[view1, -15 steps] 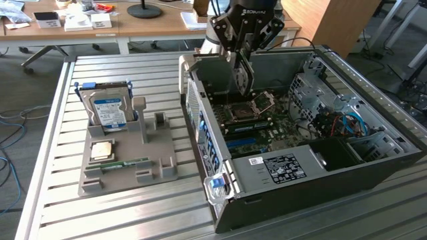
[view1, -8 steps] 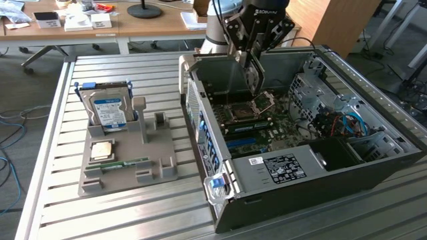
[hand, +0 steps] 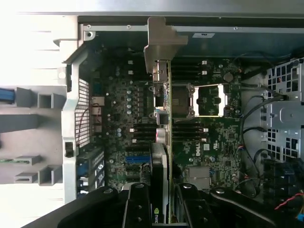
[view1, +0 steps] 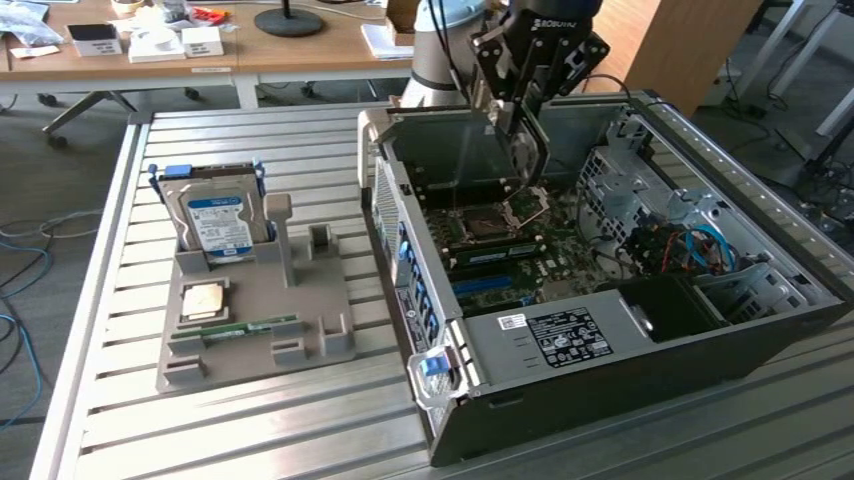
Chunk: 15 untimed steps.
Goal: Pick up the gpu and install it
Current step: 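Pick up the gpu and move the gpu toward the slot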
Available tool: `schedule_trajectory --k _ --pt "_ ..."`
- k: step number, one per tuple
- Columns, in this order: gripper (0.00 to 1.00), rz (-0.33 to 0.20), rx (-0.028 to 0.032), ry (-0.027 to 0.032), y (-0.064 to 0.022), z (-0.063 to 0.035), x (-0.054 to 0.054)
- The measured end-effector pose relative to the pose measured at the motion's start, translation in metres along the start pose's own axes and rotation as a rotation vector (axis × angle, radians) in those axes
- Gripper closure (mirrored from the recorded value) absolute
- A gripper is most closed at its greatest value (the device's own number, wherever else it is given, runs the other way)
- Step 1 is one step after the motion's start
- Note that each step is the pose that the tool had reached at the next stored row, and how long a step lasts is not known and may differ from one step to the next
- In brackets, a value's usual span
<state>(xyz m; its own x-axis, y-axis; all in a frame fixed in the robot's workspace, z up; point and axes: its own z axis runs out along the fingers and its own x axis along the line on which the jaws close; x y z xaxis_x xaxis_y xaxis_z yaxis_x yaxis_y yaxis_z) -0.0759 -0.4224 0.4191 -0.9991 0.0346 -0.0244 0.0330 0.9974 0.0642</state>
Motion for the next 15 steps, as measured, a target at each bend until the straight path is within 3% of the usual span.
schedule_trajectory --k 15 --pt "0.73 0.0 0.0 0.0 0.002 0.001 -0.039"
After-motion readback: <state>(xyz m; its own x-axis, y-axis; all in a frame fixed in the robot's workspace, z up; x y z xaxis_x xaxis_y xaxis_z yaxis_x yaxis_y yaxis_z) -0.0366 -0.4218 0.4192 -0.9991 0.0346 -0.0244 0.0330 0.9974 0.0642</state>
